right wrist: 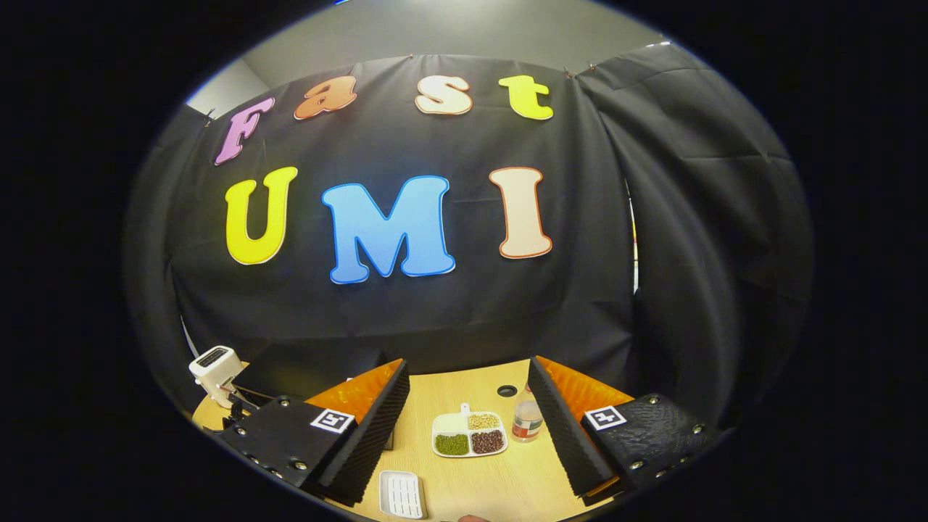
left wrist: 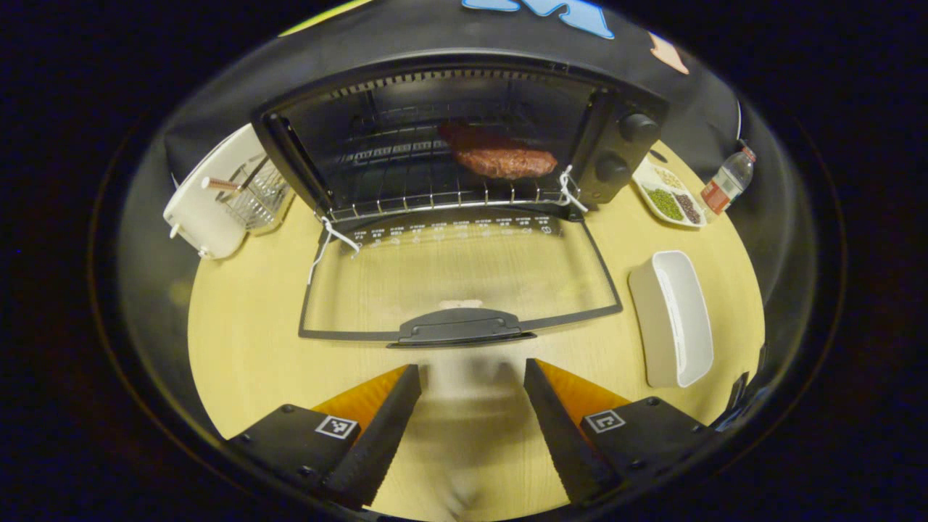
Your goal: Open the electric oven with the left hand, put the food in, and close the electric oven.
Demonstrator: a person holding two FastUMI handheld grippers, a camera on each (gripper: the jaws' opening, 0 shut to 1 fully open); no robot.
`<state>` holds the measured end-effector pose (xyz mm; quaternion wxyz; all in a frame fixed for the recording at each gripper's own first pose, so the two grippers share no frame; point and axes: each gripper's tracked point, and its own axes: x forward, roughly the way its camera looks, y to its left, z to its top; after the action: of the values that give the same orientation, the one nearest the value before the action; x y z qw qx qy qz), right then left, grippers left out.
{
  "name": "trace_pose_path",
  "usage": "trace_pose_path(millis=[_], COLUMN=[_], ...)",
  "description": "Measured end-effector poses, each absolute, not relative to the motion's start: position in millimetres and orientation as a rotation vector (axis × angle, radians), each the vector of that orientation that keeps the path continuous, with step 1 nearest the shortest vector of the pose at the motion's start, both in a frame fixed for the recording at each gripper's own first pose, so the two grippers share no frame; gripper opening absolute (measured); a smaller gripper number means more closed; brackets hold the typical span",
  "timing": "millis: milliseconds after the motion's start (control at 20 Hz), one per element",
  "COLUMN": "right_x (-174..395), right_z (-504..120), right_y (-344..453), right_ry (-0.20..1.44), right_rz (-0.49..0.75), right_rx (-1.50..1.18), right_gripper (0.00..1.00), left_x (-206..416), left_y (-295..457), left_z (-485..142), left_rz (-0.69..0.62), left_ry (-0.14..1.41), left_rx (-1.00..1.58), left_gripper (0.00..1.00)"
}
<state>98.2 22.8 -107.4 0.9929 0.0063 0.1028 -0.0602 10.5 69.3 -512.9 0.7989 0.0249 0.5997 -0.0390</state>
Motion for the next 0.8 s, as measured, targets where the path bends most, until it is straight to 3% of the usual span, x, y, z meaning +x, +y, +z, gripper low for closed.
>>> trace_pose_path(millis=[800], right_x=[104], right_z=[-112], right_y=[27], right_ry=[0.22], right_rz=[-0.124], right_rx=[0.004], right_gripper=[1.0], left_x=[23], left_y=[78], left_z=[-548], left_rz=[-0.067], left_ry=[1.373], left_rx=[0.023], left_gripper=[0.98])
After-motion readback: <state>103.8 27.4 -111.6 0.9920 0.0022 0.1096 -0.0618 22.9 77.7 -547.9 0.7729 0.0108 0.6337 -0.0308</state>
